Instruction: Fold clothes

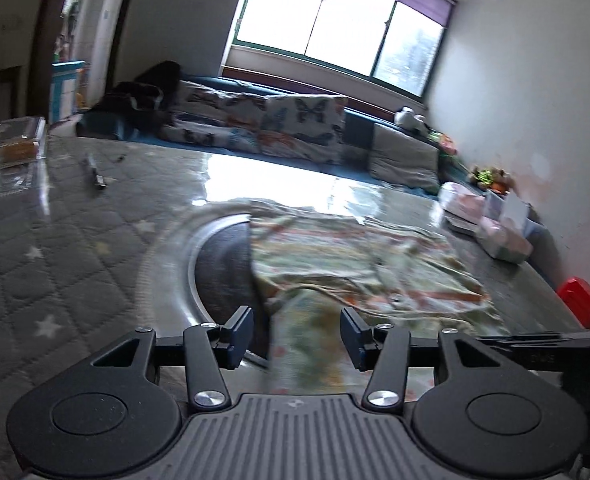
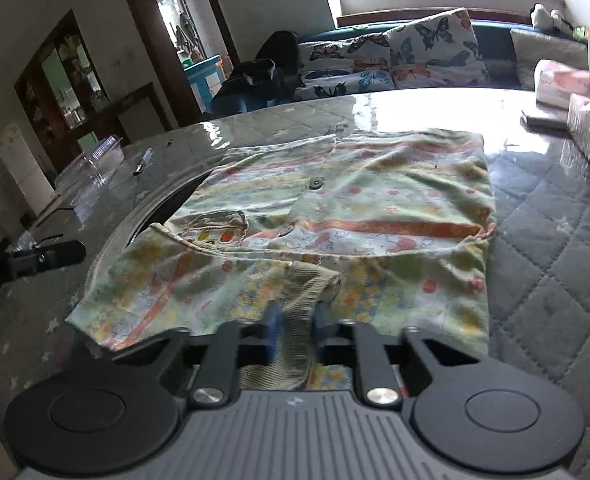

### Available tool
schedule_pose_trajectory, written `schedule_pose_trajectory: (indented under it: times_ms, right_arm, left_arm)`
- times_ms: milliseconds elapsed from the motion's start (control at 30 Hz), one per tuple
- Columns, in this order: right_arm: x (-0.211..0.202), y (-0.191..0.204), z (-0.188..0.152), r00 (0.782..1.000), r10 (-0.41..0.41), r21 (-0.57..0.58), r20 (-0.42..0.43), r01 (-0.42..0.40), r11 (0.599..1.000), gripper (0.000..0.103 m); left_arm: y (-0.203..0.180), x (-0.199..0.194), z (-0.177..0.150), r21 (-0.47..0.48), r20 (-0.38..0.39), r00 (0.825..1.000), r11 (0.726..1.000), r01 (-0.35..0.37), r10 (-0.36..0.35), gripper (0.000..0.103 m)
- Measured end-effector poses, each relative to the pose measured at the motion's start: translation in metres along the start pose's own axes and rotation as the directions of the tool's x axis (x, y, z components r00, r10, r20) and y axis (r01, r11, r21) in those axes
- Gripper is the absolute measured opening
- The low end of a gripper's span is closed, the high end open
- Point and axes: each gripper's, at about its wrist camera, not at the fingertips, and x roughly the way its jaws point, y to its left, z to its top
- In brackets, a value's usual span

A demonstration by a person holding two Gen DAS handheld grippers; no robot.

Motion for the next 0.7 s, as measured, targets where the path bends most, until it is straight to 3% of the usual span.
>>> schedule_pose_trajectory:
  times_ms: [333, 633, 700]
  right_arm:
    - [-0.047, 0.017, 0.035, 0.989, -0.022, -0.089, 0.143, 0.035, 0.995, 0.005]
    - [-0.035, 0.009, 0.032, 0.989, -0.075, -0.105, 0.127, 0.088, 0.991, 0.011]
    - [-0.031, 0.007, 0.031, 0.989, -0.086, -0.109, 0.121, 0.100, 0.989, 0.012]
  left_arm:
    - [0.006, 0.009, -0.003, 0.010, -0.026, 0.999, 1.000, -0.029, 0.030, 0.052]
    - [-0.004, 0.028, 0.002, 0.069, -0.057, 0.997, 0.997, -0.041, 0.045, 0.049]
    - [-0.009, 0.031, 0.006, 0.086, -0.056, 0.998, 0.996, -0.029, 0.034, 0.043]
